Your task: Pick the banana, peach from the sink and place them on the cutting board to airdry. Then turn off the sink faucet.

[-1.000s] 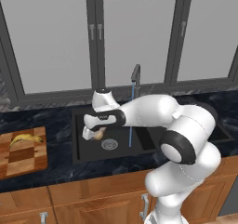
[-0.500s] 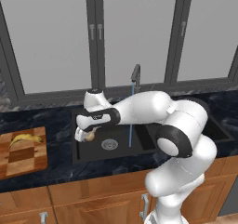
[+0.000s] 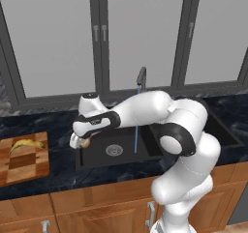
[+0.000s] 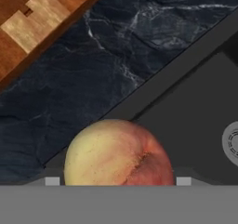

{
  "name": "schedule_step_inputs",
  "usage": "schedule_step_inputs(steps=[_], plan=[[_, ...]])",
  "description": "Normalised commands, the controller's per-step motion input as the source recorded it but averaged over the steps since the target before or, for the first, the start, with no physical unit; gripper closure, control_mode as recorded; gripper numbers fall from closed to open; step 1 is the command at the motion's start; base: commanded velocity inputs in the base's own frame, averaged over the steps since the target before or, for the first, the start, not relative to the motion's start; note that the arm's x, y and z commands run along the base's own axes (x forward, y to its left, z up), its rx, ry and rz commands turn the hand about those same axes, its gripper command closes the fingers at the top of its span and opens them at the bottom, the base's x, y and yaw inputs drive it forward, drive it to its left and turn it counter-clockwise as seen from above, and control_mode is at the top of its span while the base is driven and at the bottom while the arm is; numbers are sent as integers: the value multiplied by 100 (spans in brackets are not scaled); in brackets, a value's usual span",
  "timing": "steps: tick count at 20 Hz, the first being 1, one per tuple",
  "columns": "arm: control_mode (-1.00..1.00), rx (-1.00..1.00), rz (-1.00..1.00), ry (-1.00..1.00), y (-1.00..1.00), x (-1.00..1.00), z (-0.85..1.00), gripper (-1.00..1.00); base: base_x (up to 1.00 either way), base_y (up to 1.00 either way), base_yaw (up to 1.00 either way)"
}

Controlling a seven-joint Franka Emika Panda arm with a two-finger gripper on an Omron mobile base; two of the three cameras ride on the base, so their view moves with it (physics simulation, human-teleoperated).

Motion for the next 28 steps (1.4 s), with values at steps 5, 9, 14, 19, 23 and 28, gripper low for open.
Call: schedule_step_inputs(steps=[5, 9, 14, 19, 23, 28], plan=[[-100, 0, 2, -2, 40, 6, 0, 100, 0, 0, 0], [-100, 0, 2, -1, 42, 1, 0, 100, 0, 0, 0], [-100, 0, 2, -2, 40, 0, 0, 100, 0, 0, 0], [-100, 0, 2, 0, 37, 0, 0, 100, 0, 0, 0], [-100, 0, 2, 0, 35, 0, 0, 100, 0, 0, 0], [-100, 0, 1, 0, 34, 0, 0, 100, 0, 0, 0]])
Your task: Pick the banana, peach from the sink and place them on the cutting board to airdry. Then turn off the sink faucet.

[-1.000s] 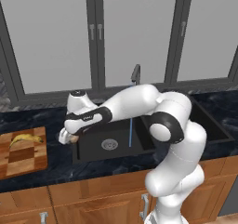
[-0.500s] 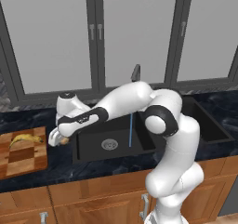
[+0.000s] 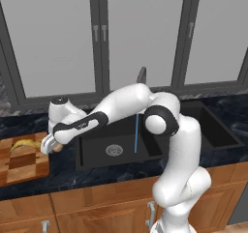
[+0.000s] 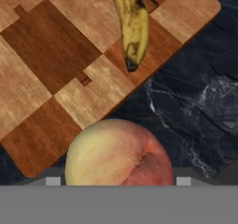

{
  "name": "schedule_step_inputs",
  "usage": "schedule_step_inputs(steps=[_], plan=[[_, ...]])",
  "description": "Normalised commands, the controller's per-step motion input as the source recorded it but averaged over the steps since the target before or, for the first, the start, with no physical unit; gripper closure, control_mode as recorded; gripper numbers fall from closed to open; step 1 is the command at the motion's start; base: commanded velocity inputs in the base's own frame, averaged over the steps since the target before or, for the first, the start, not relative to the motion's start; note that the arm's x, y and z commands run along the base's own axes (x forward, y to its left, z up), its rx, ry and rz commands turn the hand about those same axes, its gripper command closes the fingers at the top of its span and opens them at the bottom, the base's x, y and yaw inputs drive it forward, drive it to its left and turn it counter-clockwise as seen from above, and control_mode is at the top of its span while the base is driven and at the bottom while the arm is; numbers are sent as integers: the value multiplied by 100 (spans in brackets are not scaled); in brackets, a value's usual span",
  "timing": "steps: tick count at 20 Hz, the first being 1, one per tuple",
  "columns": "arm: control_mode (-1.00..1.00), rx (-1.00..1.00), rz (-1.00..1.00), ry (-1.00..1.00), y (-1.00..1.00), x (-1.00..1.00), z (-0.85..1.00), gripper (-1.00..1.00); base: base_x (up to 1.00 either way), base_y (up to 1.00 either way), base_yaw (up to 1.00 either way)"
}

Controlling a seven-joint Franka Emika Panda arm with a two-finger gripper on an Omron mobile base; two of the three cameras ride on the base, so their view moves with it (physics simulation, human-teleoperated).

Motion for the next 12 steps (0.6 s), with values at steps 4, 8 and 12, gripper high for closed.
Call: schedule_step_inputs(steps=[4, 8, 12], plan=[[-100, 0, 0, 0, 32, 0, 0, 100, 0, 0, 0], [-100, 0, 0, -2, 33, 0, 0, 100, 0, 0, 0], [-100, 0, 0, -1, 30, 0, 0, 100, 0, 0, 0]])
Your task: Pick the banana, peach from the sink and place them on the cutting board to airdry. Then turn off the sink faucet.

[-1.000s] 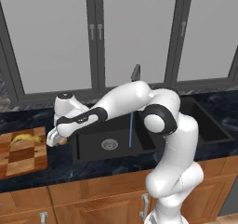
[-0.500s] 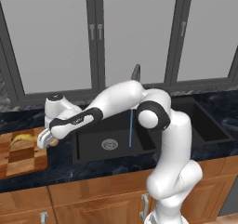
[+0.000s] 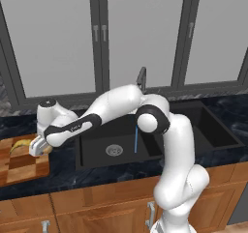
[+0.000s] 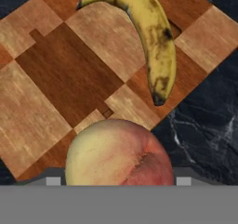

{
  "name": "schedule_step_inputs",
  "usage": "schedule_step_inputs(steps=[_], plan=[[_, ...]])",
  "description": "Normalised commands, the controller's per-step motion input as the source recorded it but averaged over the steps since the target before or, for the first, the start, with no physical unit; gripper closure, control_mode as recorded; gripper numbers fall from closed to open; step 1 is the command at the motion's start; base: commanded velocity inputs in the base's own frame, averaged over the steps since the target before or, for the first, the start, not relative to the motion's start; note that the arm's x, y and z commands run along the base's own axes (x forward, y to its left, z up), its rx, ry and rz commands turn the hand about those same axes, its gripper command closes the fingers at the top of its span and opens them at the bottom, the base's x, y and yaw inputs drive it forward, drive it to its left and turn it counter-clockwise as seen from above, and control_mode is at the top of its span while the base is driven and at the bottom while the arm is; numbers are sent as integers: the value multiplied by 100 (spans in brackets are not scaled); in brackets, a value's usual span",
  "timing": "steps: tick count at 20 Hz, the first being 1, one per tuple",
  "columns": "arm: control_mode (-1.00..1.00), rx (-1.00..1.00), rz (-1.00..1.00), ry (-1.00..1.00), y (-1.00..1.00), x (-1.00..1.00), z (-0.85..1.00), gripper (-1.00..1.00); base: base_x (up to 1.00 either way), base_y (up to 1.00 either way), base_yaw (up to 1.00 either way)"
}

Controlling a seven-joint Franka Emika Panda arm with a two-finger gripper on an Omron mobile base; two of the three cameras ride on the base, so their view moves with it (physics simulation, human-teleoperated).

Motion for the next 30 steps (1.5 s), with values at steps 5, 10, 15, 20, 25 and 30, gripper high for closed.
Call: schedule_step_inputs(steps=[5, 10, 15, 20, 25, 30], plan=[[-100, 0, 0, -1, 22, 0, -2, 100, 0, 0, 0], [-100, 0, 0, -1, 18, 0, -10, 100, 0, 0, 0], [-100, 0, 0, -1, 16, 0, -19, 100, 0, 0, 0], [-100, 0, 0, 0, 12, 0, -20, 100, 0, 0, 0], [-100, 0, 0, 0, 4, 2, -15, 100, 0, 0, 0], [-100, 0, 0, 0, 2, 2, -11, 100, 0, 0, 0]])
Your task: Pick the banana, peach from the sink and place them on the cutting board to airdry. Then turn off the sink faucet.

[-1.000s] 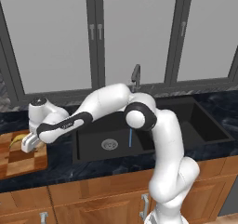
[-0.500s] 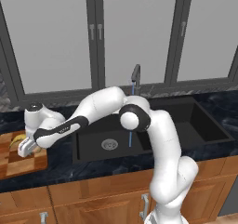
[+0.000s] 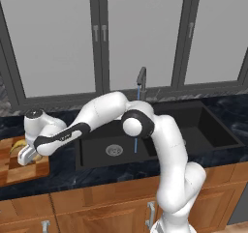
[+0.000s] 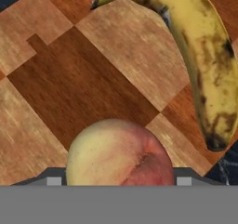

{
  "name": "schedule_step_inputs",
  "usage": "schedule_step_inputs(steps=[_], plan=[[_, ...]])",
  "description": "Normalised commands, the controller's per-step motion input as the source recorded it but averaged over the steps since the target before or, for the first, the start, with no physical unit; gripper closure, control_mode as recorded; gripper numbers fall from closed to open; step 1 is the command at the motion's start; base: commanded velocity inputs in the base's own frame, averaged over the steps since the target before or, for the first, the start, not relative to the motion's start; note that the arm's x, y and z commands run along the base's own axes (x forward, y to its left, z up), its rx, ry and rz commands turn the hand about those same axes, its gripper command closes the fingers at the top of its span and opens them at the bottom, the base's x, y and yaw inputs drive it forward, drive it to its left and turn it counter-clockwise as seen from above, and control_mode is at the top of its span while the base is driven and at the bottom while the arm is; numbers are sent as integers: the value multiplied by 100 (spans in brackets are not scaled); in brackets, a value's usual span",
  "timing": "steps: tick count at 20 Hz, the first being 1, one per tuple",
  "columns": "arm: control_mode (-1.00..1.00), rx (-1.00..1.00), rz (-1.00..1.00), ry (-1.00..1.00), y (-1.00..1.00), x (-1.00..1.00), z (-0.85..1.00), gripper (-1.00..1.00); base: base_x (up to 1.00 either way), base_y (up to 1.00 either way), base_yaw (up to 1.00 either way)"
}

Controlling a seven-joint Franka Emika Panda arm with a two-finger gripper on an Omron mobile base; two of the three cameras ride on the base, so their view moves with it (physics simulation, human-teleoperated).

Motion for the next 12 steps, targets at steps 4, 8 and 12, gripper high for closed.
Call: schedule_step_inputs(steps=[4, 8, 12], plan=[[-100, 0, 0, -1, 1, 1, -7, 100, 0, 0, 0], [-100, 0, 0, 0, 0, 0, -7, -100, 0, 0, 0], [-100, 0, 0, -1, 0, 0, 0, -100, 0, 0, 0]])
